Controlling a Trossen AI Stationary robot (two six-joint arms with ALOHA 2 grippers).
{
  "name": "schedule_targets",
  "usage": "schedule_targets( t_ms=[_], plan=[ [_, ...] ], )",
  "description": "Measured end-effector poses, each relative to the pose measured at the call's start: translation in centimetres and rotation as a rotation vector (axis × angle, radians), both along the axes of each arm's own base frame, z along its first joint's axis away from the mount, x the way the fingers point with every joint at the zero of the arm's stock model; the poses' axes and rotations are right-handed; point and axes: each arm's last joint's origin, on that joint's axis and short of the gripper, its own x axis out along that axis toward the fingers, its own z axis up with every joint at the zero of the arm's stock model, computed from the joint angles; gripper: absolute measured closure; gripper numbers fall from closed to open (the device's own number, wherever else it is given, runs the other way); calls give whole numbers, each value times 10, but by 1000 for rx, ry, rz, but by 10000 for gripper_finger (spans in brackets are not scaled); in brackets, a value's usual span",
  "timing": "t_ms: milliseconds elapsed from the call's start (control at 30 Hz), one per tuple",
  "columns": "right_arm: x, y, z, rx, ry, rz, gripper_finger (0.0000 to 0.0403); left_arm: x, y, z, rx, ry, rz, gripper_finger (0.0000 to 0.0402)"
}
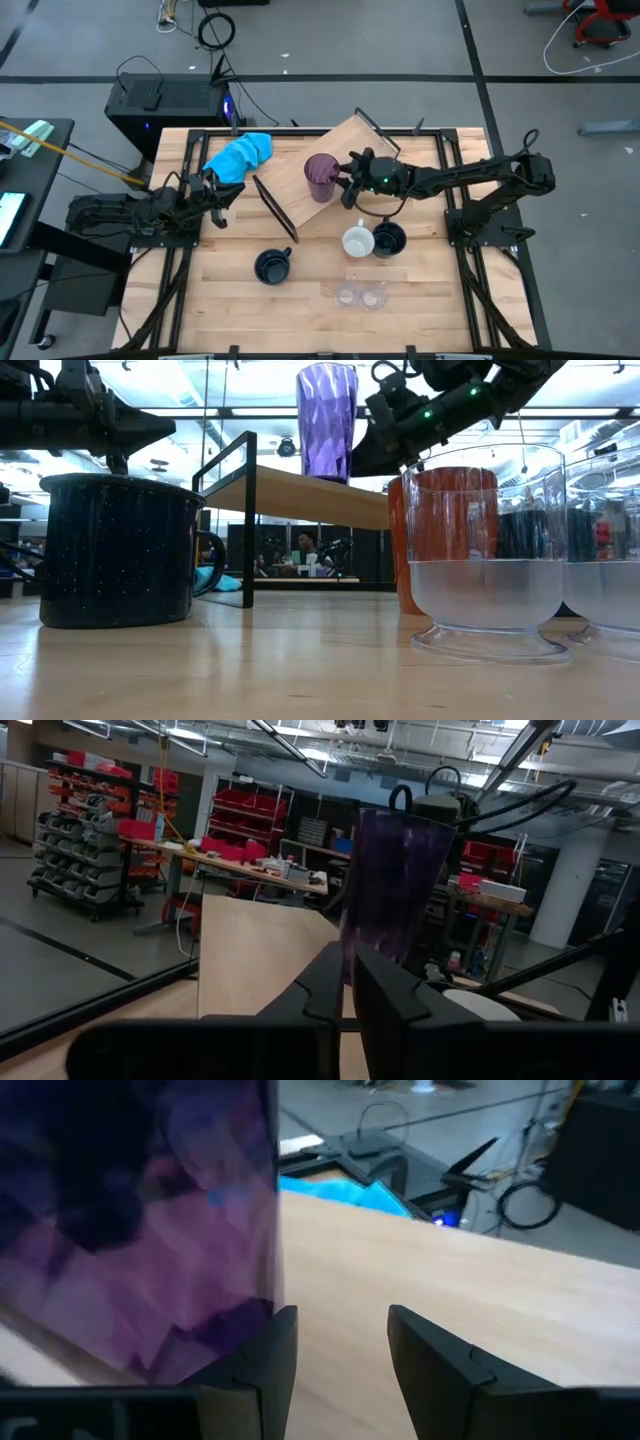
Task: Stack small to large cups/mugs on shelf
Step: Put the purple cup on the shelf
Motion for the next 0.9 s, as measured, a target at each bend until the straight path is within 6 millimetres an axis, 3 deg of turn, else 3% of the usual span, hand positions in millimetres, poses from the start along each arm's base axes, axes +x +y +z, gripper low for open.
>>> schedule_targets(
  t_ms=[200, 500, 900],
  plan=[
    [11, 6, -14, -15, -6, -68, 239, 0, 0, 0, 0, 0, 1, 371],
    [36, 15, -17, -41, 14, -27, 239, 0, 0, 0, 0, 1, 0, 362],
    [41, 15, -13, -21, -18, 13, 239, 0, 0, 0, 0, 1, 0, 371]
  ],
)
